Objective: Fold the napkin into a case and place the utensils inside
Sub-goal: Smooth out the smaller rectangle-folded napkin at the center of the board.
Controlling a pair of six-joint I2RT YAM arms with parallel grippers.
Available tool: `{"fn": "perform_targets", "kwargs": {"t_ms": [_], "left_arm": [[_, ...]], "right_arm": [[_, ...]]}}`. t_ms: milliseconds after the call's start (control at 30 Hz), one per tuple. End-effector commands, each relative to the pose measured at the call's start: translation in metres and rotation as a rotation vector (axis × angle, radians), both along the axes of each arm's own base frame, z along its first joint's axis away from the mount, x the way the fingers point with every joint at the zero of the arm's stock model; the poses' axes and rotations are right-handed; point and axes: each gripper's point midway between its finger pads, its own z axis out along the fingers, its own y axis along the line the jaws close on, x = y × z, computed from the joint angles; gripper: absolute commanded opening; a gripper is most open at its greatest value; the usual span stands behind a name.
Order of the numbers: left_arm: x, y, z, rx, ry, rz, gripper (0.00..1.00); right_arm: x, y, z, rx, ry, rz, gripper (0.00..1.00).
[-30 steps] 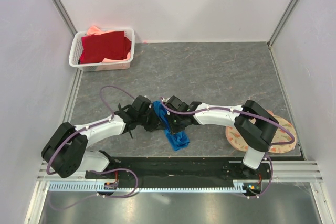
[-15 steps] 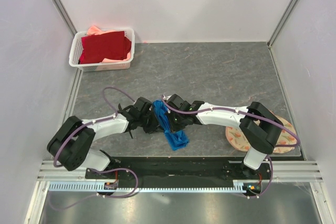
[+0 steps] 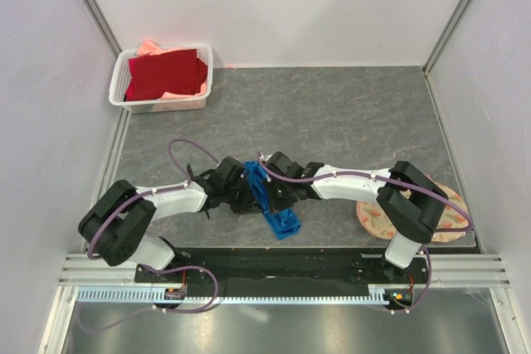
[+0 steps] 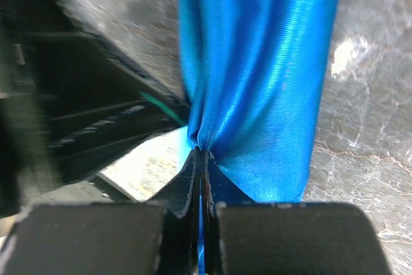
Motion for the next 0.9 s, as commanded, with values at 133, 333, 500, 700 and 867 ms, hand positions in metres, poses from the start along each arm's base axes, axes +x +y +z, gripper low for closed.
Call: {"fn": "perform_targets", "kwargs": {"t_ms": [133,333,500,700,867], "left_arm": [[0.011,-0.004,0.029,-0.055,-0.048,0.013,0.09],[0.045,-0.006,0.07,-0.119,-0.128,0.045,0.09],[0.065,-0.011,0.064,-0.097,-0.124,0.036,0.09],[0.059,-0.009,0.029,-0.053,-0.054,0.006,0.09],[0.041,0.008,0.012,-0.013,-0.039,-0.013,0.08]], "right_arm": [[-0.009,-0.012,-0.034,-0.019,0.036,-0.034,0.0],[-0.01,-0.017,-0.041,-0.031,0.04,-0.043,0.0],[-0.007,-0.017,-0.038,-0.022,0.032,-0.049,0.0],[-0.001,-0.02,-0.029,-0.01,0.016,-0.057,0.0],[0.001,-0.021,-0.026,-0.011,0.018,-0.06,0.0]]}}
